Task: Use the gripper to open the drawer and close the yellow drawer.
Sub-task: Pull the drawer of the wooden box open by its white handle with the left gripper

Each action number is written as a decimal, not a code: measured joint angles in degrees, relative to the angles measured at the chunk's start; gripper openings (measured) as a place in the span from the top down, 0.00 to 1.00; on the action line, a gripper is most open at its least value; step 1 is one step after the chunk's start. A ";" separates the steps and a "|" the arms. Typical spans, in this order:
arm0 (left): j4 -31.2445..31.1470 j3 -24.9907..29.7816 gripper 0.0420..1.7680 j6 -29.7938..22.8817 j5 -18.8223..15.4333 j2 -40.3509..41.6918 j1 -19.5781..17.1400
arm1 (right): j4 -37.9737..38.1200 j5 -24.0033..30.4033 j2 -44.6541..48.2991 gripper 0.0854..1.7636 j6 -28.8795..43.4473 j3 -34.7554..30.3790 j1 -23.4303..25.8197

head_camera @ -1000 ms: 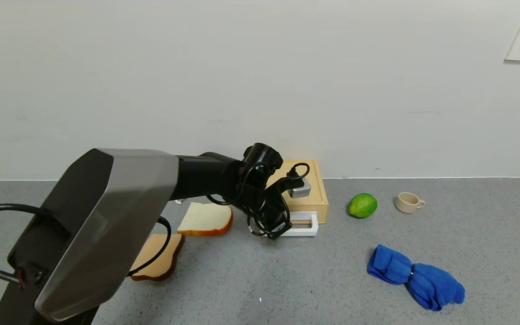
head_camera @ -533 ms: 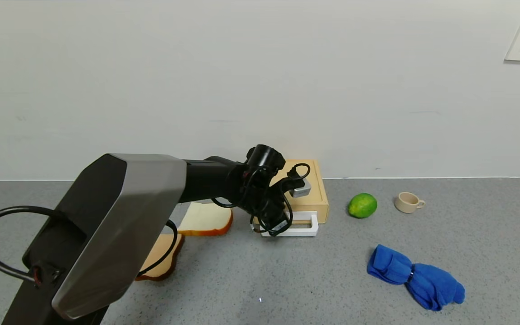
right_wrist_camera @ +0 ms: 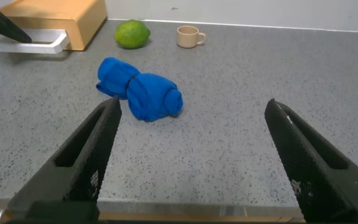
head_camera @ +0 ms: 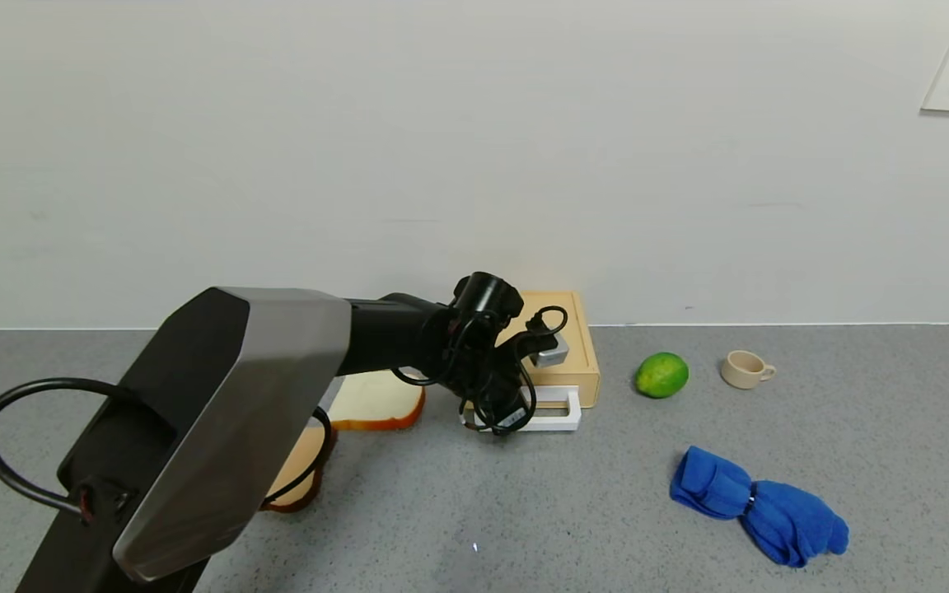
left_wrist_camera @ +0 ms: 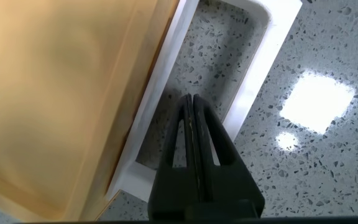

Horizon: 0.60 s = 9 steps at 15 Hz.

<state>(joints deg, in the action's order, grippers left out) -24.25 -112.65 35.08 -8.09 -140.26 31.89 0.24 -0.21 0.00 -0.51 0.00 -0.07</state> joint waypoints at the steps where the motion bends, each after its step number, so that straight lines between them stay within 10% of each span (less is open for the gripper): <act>1: -0.23 0.02 0.96 0.00 0.00 -0.04 0.02 | 0.02 0.02 0.00 0.04 0.02 0.00 0.00; 9: -2.88 0.02 0.96 -0.20 0.35 -0.39 0.66 | 0.02 0.02 0.00 0.04 0.00 0.00 0.00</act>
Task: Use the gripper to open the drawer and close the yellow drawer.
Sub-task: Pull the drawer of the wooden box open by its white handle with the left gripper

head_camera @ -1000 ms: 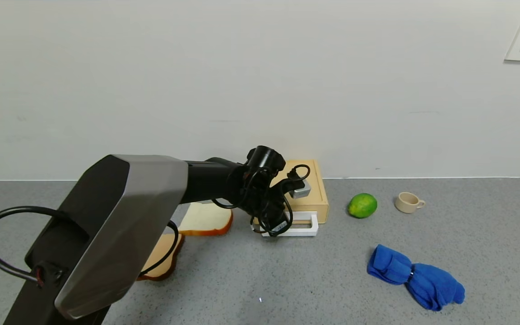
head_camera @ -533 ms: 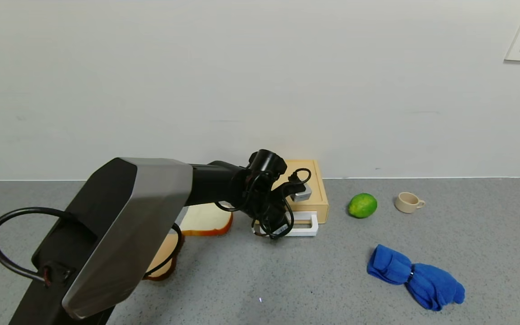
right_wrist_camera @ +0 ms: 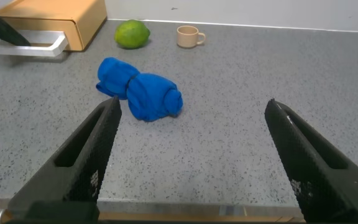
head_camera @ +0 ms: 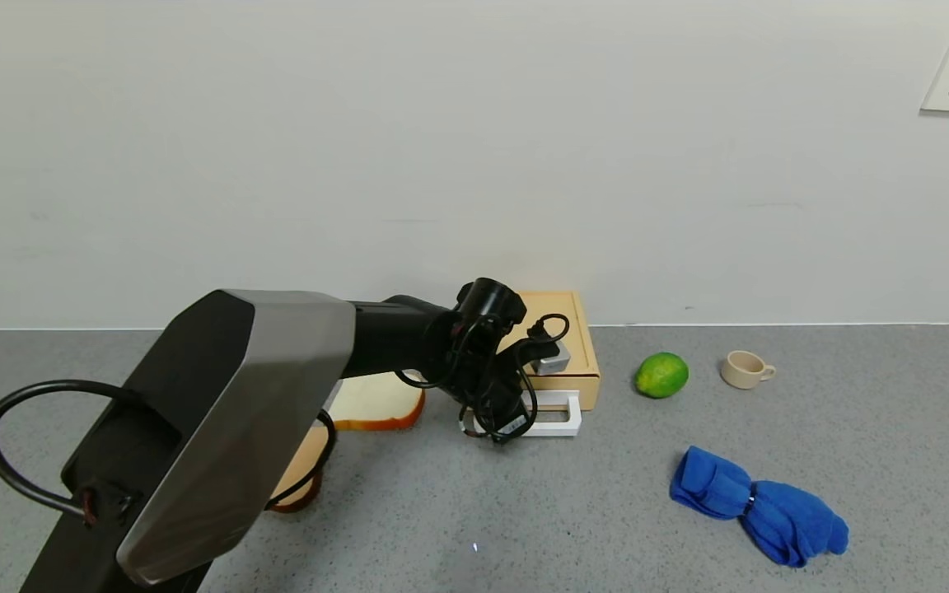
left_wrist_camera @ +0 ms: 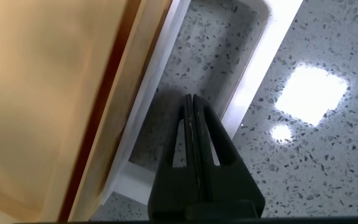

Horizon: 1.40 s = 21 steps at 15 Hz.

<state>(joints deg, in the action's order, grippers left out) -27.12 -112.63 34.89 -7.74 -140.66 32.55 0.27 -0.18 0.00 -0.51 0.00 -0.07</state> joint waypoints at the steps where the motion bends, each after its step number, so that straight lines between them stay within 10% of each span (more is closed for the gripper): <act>1: -0.52 0.00 0.96 -0.05 -0.02 0.00 0.09 | 0.00 0.02 0.00 0.04 0.02 0.00 0.00; 21: -3.39 -0.05 0.96 -1.43 0.13 0.38 1.43 | -0.02 0.00 0.00 0.04 0.02 0.00 0.00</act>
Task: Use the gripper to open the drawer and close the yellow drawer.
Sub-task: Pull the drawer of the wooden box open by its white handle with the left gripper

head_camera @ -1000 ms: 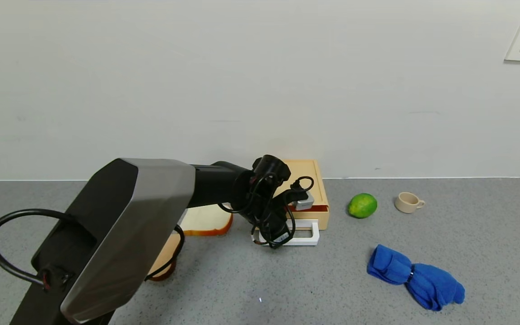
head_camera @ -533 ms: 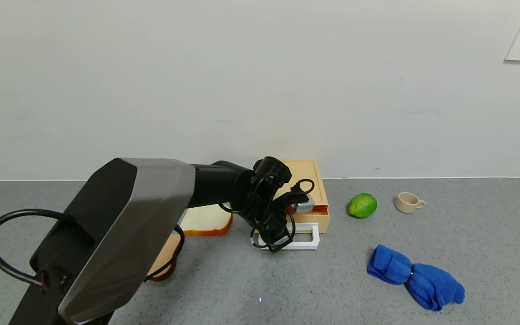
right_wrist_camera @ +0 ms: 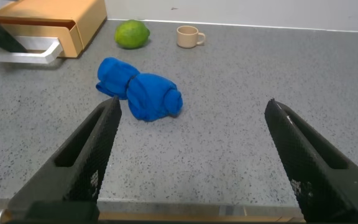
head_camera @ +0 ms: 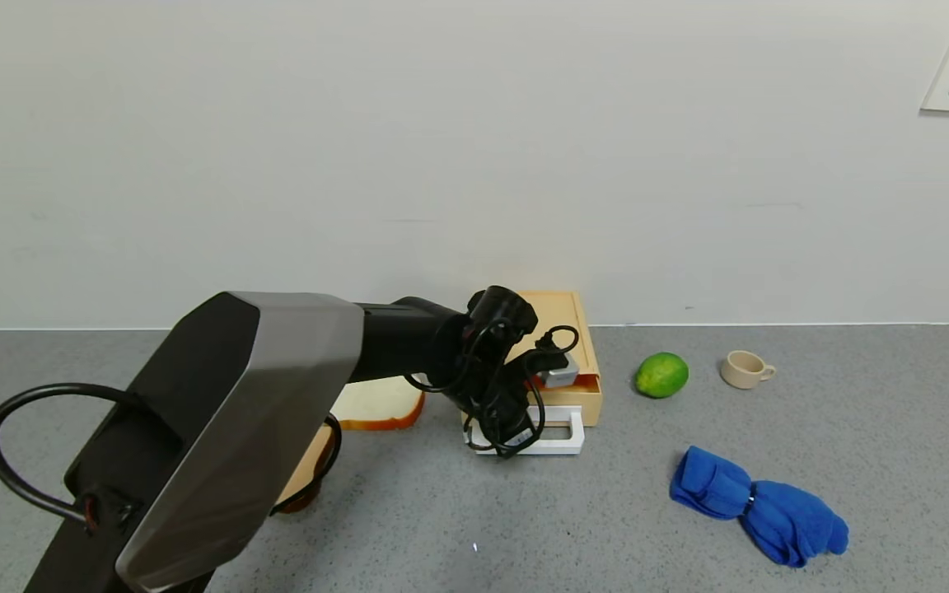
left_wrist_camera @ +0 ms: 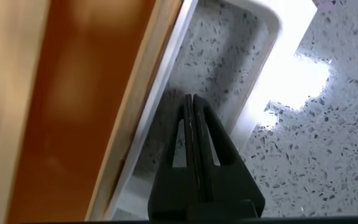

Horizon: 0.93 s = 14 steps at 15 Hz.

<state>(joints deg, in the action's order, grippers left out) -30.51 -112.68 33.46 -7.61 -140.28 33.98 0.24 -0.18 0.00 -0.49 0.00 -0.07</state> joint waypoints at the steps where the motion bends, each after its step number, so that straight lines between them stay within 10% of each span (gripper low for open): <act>1: 0.28 0.00 0.96 0.02 0.01 -0.11 -0.02 | 0.00 0.00 0.00 0.04 -0.02 0.00 0.00; 14: -3.88 1.73 0.96 -8.91 0.12 0.50 2.10 | 0.02 0.02 0.00 0.04 -0.02 0.00 0.00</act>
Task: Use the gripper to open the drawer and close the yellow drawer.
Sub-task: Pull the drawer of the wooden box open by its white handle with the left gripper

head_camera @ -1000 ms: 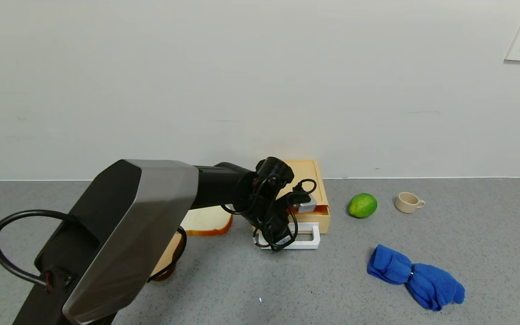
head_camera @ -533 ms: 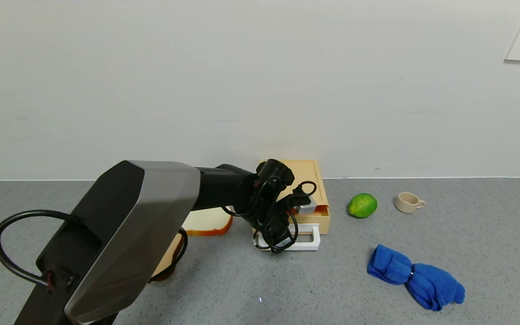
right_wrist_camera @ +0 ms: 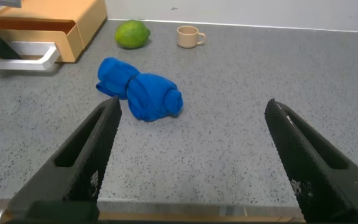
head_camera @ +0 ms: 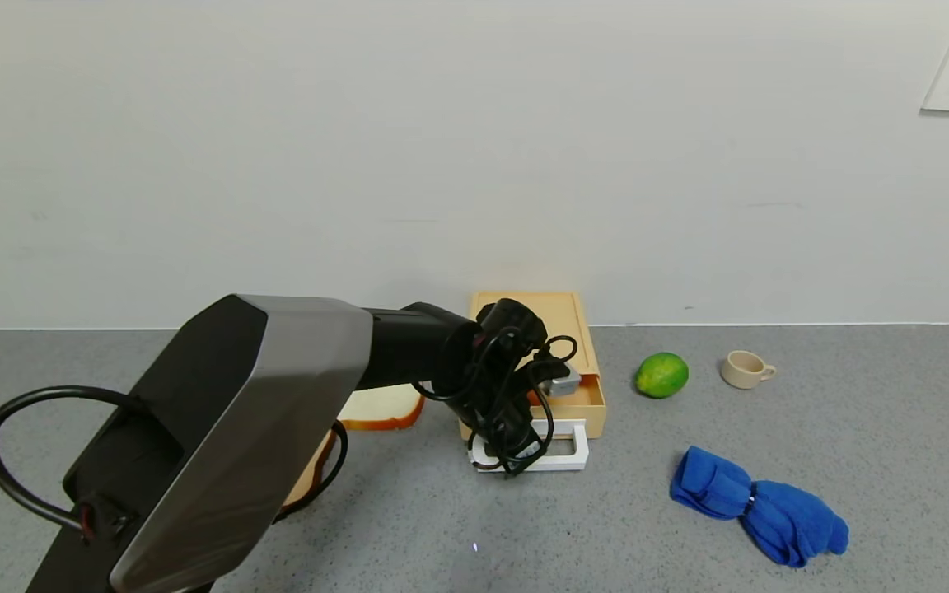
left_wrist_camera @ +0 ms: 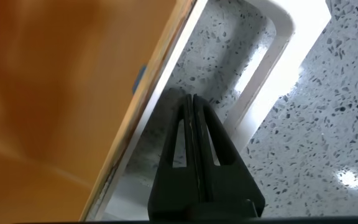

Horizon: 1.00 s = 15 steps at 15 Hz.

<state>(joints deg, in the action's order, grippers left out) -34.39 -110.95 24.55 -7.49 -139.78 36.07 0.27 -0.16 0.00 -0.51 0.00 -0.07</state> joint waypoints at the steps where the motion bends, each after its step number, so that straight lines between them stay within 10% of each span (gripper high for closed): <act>1: 0.05 0.56 0.96 -0.16 0.02 0.20 0.20 | -0.02 0.00 0.00 0.04 0.00 0.00 0.00; 15: 0.51 13.65 0.96 -6.01 1.05 6.49 4.36 | 0.00 -0.02 0.00 0.04 0.00 0.00 0.00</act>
<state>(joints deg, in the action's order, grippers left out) -33.88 -97.29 18.54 -6.44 -133.29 40.44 0.27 -0.18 0.00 -0.51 0.00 -0.07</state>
